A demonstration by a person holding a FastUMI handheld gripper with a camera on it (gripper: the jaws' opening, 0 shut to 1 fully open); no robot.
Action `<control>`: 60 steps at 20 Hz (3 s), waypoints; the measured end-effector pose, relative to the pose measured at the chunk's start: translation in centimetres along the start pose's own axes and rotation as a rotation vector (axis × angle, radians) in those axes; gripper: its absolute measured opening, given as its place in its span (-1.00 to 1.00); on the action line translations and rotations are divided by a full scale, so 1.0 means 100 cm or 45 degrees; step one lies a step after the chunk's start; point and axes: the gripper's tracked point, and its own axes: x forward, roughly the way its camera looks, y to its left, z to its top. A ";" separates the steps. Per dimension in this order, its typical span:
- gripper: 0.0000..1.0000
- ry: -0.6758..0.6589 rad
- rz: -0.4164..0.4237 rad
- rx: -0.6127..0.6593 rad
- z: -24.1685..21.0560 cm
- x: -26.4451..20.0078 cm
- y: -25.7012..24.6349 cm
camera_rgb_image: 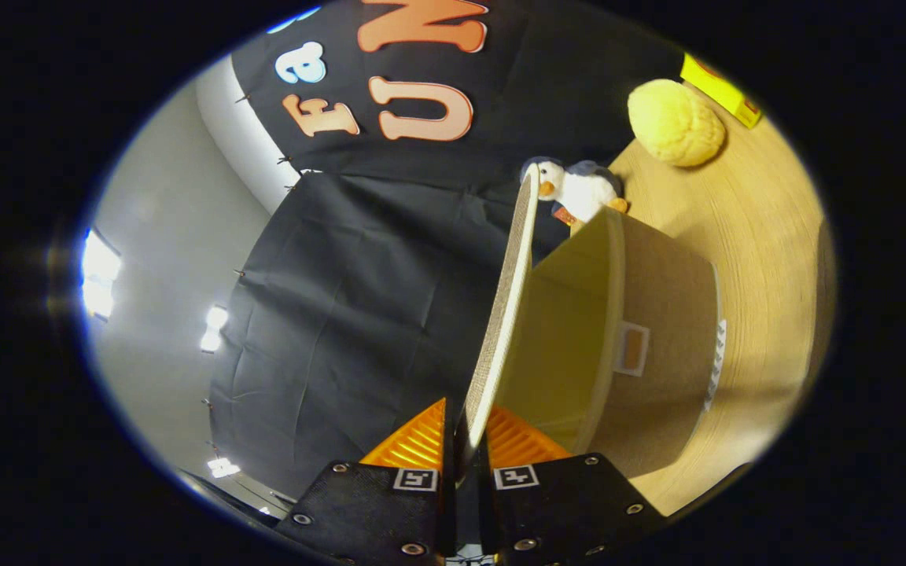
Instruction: Open the storage box then place both shoes into the box .Put the left shoe in first, then the right shoe, with the right side of both shoes facing outward in a uniform manner.
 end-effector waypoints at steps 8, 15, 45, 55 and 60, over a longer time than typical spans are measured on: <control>-0.76 0.063 0.059 -0.170 -0.005 0.067 0.079; -0.70 0.117 0.011 -0.261 -0.027 0.137 0.107; 0.88 -0.115 -0.928 -0.715 0.021 -0.105 -0.064; 0.92 -0.049 -1.357 -0.685 0.016 -0.229 -0.174; 0.75 0.021 -1.399 -0.604 0.009 -0.239 -0.220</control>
